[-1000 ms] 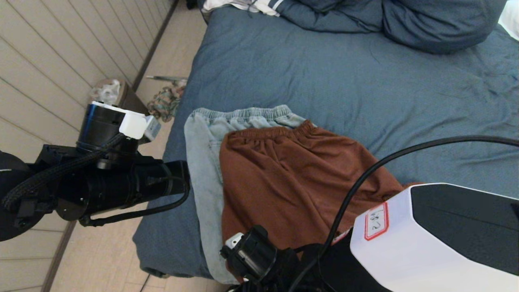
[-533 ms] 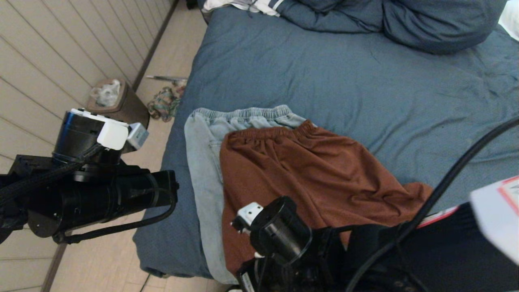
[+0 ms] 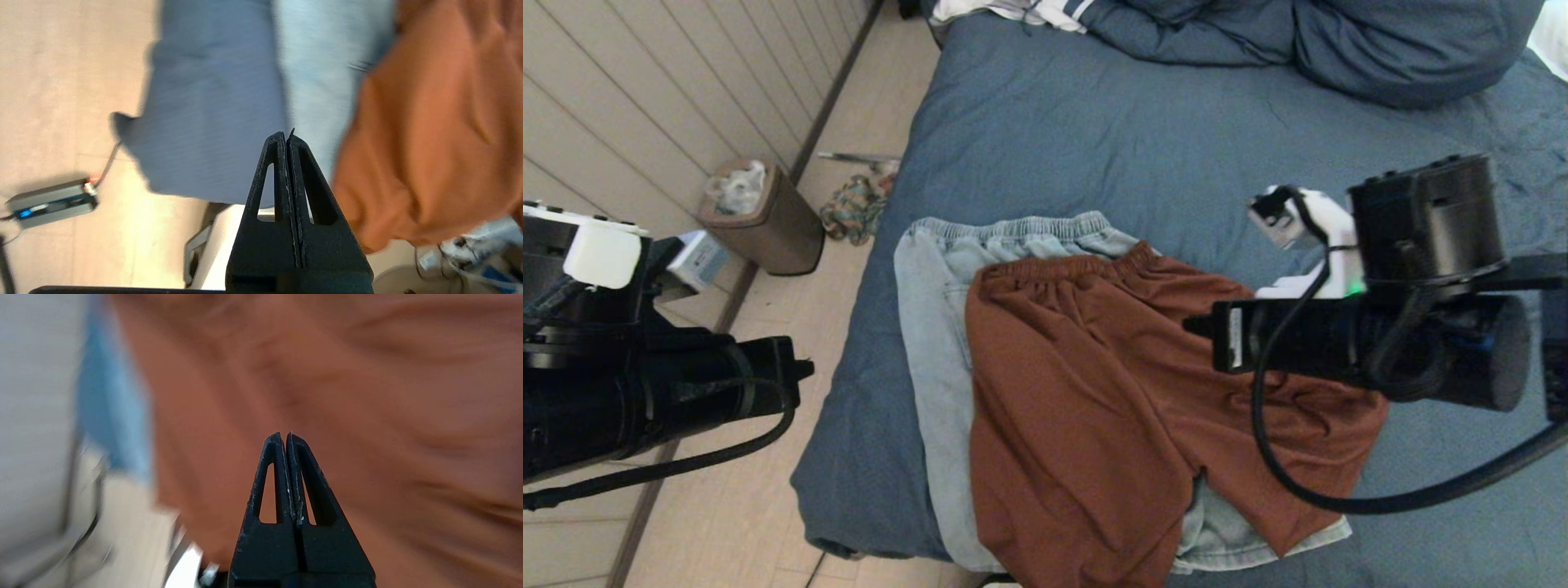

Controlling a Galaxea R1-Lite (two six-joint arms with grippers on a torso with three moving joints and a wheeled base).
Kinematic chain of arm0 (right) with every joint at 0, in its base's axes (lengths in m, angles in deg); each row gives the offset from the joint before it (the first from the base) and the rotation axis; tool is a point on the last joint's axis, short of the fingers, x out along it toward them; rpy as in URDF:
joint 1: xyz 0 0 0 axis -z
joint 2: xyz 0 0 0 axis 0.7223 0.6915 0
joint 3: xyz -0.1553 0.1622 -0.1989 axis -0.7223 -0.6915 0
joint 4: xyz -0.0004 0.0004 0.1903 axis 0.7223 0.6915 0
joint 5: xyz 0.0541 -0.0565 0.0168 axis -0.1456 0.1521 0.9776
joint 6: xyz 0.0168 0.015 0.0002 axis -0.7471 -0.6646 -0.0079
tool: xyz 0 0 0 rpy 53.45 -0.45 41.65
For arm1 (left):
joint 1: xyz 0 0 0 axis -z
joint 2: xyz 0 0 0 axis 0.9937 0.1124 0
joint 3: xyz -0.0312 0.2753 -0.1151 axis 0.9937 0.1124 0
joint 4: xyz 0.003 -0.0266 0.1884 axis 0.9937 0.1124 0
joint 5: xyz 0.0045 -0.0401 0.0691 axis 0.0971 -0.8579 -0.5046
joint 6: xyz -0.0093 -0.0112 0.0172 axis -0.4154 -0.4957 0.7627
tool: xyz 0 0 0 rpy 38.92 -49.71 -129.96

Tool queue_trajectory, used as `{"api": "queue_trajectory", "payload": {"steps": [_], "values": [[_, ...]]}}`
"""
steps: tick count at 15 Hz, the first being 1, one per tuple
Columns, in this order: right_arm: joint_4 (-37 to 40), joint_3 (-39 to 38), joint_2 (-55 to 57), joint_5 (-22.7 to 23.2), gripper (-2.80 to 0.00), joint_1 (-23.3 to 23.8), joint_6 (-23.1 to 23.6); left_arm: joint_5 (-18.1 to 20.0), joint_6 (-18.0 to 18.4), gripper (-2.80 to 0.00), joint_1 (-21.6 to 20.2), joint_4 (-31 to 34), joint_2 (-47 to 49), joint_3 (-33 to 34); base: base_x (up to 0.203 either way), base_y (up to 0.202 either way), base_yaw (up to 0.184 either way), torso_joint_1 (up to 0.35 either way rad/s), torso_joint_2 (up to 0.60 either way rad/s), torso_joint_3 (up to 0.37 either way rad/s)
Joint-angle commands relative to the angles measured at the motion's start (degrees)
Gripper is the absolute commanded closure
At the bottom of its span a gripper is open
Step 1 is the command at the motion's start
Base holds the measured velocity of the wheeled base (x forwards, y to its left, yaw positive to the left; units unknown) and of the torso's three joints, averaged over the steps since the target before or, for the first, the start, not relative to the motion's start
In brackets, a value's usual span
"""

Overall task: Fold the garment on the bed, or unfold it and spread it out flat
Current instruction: Fold the brown shorts

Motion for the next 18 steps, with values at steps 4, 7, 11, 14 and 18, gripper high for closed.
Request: {"api": "queue_trajectory", "payload": {"steps": [4, 7, 11, 14, 18], "values": [[-0.31, -8.84, -10.60, 0.51, 0.00, 14.86, 1.14, 0.43, 0.19, 0.00, -5.82, -2.13, -2.57, 7.29, 0.000, 0.000, 0.000, 0.000, 0.00, 0.000], [-1.26, -6.83, -7.10, 3.40, 0.00, 20.70, 1.55, 0.57, 0.09, 0.00, -6.06, -4.46, -2.04, 7.50, 0.000, 0.000, 0.000, 0.000, 0.00, 0.000], [-1.25, -1.49, -1.83, 8.08, 0.00, 21.12, 1.13, 0.60, -0.54, 0.00, -5.75, -4.68, 0.45, 6.91, 0.000, 0.000, 0.000, 0.000, 0.00, 0.000], [-0.19, -0.29, -3.61, 8.22, 0.00, 21.62, 0.28, 0.41, -0.33, 0.00, -5.81, -4.18, -5.33, 7.66, 0.000, 0.000, 0.000, 0.000, 0.00, 0.000], [2.81, -9.41, -18.76, 8.10, 0.00, 21.65, 0.15, -3.49, 2.28, 0.00, -6.35, 3.00, -20.90, 11.10, 0.000, 0.000, 0.000, 0.000, 0.00, 0.000]]}}
